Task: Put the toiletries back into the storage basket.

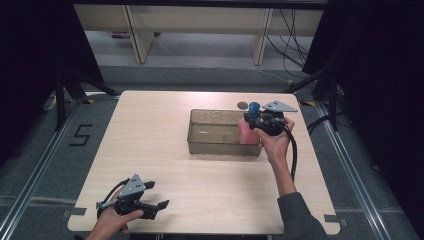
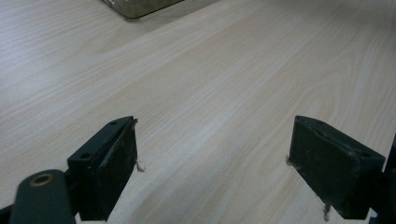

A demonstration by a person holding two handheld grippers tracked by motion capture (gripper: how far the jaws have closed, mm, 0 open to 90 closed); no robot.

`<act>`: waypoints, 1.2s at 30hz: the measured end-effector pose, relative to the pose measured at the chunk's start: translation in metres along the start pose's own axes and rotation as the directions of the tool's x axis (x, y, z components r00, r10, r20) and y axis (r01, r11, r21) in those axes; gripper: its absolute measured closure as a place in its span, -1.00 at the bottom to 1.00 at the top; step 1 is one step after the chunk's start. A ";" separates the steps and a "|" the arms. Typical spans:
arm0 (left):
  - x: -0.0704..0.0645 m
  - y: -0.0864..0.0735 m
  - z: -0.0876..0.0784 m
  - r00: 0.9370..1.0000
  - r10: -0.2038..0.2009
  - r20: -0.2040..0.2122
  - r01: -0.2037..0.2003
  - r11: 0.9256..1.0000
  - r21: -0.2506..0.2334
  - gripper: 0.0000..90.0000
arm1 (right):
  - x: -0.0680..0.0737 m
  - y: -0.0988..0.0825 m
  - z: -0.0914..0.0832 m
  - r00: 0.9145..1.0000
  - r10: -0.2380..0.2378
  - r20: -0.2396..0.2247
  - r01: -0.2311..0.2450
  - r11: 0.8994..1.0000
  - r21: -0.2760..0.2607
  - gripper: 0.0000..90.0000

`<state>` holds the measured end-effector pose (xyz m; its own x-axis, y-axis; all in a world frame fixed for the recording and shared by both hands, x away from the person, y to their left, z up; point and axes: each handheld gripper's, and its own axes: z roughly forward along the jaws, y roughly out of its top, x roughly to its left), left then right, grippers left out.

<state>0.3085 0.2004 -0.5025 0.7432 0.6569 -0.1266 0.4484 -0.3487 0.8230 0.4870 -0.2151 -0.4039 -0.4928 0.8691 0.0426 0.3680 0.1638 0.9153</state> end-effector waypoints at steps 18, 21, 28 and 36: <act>-0.001 0.000 0.000 1.000 -0.001 -0.006 0.001 1.000 -0.007 -0.67 | -0.006 -0.014 0.005 1.000 0.020 -0.007 -0.020 0.999 0.041 0.19; 0.000 0.000 0.000 1.000 -0.001 -0.006 0.001 1.000 -0.009 -0.67 | -0.008 -0.017 0.007 1.000 0.011 -0.014 -0.010 0.999 0.034 0.19; 0.000 0.001 0.000 1.000 0.000 -0.004 0.000 1.000 -0.010 -0.67 | -0.010 -0.019 0.005 1.000 -0.025 0.006 0.024 0.999 0.025 0.19; 0.001 0.001 -0.001 1.000 0.007 -0.005 -0.007 1.000 -0.007 -0.67 | -0.008 -0.023 0.005 1.000 0.014 -0.005 -0.013 0.999 0.036 0.19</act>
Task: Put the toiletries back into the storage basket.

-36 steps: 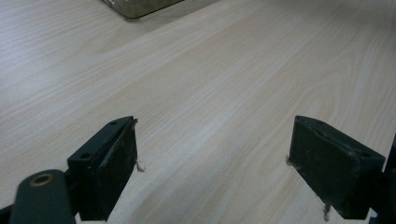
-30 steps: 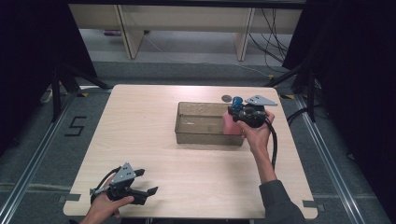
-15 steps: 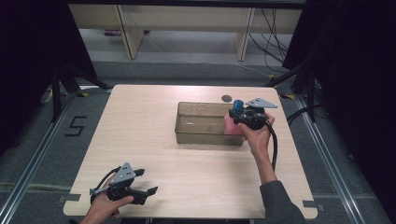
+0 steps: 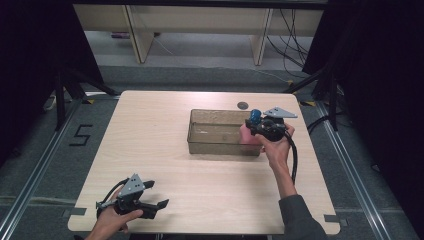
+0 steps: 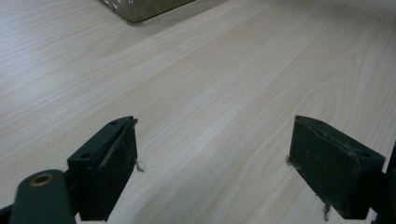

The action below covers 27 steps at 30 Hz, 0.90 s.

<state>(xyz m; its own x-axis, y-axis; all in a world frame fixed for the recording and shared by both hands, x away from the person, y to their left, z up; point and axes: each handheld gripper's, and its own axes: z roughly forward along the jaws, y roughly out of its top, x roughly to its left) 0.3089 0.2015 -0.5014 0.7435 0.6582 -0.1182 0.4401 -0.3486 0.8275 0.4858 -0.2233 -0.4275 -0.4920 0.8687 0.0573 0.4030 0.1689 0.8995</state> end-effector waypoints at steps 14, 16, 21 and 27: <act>0.001 0.000 0.000 1.000 -0.003 0.003 0.003 1.000 -0.002 -0.67 | -0.002 -0.007 0.000 1.000 -0.014 -0.006 0.014 1.000 0.020 0.19; 0.001 0.000 0.000 1.000 -0.002 0.003 0.002 1.000 -0.004 -0.67 | -0.002 -0.007 -0.001 1.000 -0.015 -0.008 0.015 1.000 0.019 0.19; 0.000 0.000 0.000 1.000 -0.004 0.000 0.004 1.000 -0.012 -0.67 | 0.000 -0.008 -0.002 1.000 0.009 -0.011 -0.008 1.000 0.021 0.19; 0.000 0.000 0.000 1.000 0.000 -0.008 0.000 1.000 -0.003 -0.67 | -0.003 -0.009 -0.003 0.998 -0.055 -0.001 0.055 0.998 0.014 0.19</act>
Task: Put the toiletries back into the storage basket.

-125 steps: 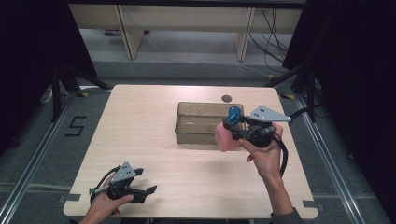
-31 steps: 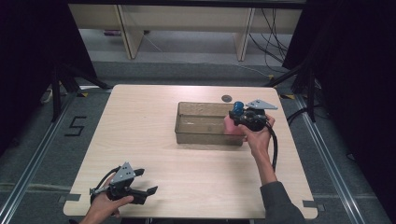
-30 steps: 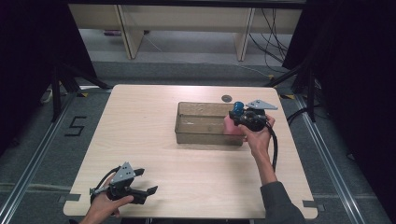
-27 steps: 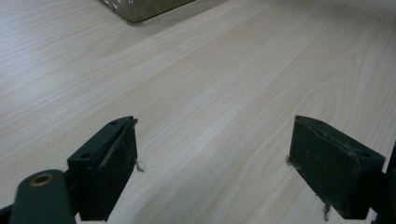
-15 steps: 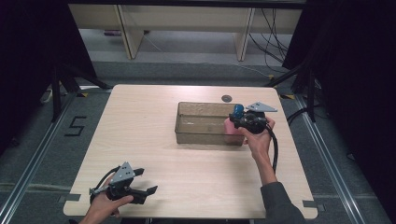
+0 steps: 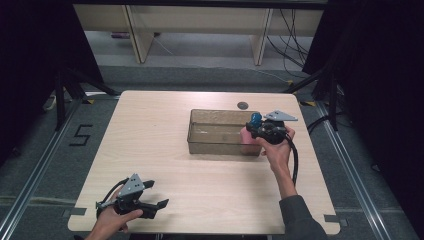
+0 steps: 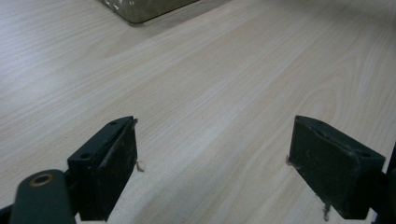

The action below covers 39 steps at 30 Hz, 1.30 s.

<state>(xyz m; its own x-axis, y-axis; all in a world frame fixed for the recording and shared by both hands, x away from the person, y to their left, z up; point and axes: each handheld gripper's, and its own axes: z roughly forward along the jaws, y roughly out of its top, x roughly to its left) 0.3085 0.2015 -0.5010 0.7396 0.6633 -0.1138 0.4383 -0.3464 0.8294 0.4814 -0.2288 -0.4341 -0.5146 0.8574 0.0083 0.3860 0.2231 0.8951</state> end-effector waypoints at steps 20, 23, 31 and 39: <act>0.000 0.000 0.000 1.000 -0.009 -0.003 0.009 1.000 -0.004 -0.67 | 0.006 -0.001 -0.031 0.980 0.198 -0.028 -0.199 0.980 -0.030 -0.50; 0.000 0.000 0.001 1.000 -0.009 0.002 0.009 1.000 -0.008 -0.67 | 0.004 -0.002 -0.033 0.987 0.159 -0.024 -0.160 0.986 -0.035 -0.51; 0.000 0.000 0.000 1.000 -0.007 0.005 0.007 1.000 0.000 -0.67 | 0.004 -0.007 -0.040 0.982 0.188 -0.033 -0.189 0.981 -0.032 -0.54; 0.000 0.000 0.000 1.000 -0.008 0.002 0.008 1.000 0.002 -0.67 | 0.009 -0.006 -0.045 0.976 0.211 -0.059 -0.213 0.977 -0.022 -0.54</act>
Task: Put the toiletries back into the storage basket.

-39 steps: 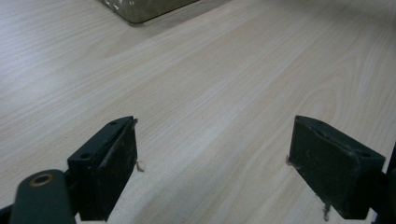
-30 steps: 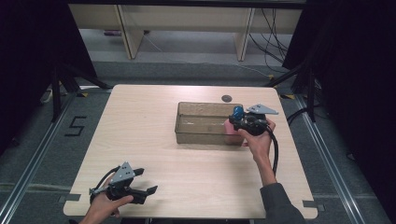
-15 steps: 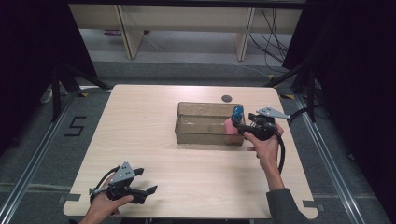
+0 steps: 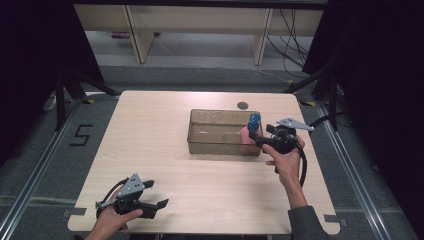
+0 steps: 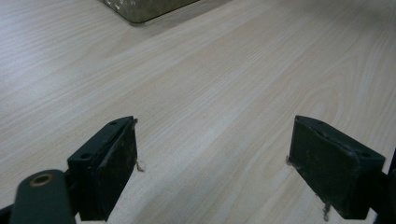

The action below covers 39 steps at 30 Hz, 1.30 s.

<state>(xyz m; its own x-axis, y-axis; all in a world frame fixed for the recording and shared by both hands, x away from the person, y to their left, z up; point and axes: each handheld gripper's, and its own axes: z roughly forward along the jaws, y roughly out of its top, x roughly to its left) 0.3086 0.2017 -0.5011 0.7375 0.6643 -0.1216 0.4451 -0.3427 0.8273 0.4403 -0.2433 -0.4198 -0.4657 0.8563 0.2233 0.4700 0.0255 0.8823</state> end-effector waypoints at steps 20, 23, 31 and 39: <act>0.000 0.000 0.000 1.000 0.003 -0.002 -0.003 1.000 0.001 -0.67 | 0.008 -0.004 -0.006 1.000 -0.014 -0.013 0.014 1.000 -0.015 -0.55; 0.001 0.000 0.000 1.000 0.009 -0.006 -0.009 1.000 0.007 -0.67 | 0.008 -0.005 -0.007 1.000 -0.005 -0.018 0.005 1.000 -0.015 -0.55; 0.000 0.000 0.000 1.000 0.003 -0.003 -0.003 1.000 0.001 -0.67 | 0.010 -0.006 -0.009 1.000 -0.020 -0.014 0.020 1.000 0.002 -0.55; 0.000 0.000 0.000 1.000 0.008 -0.007 -0.008 1.000 0.007 -0.67 | 0.014 -0.008 -0.009 0.999 -0.028 -0.027 0.027 1.000 -0.014 -0.58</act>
<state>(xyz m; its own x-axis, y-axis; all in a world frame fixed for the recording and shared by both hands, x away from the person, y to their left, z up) 0.3088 0.2021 -0.5011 0.7375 0.6662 -0.1107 0.4423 -0.3527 0.8246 0.4234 -0.2359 -0.4198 -0.4987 0.8410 0.2098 0.4469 0.0421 0.8936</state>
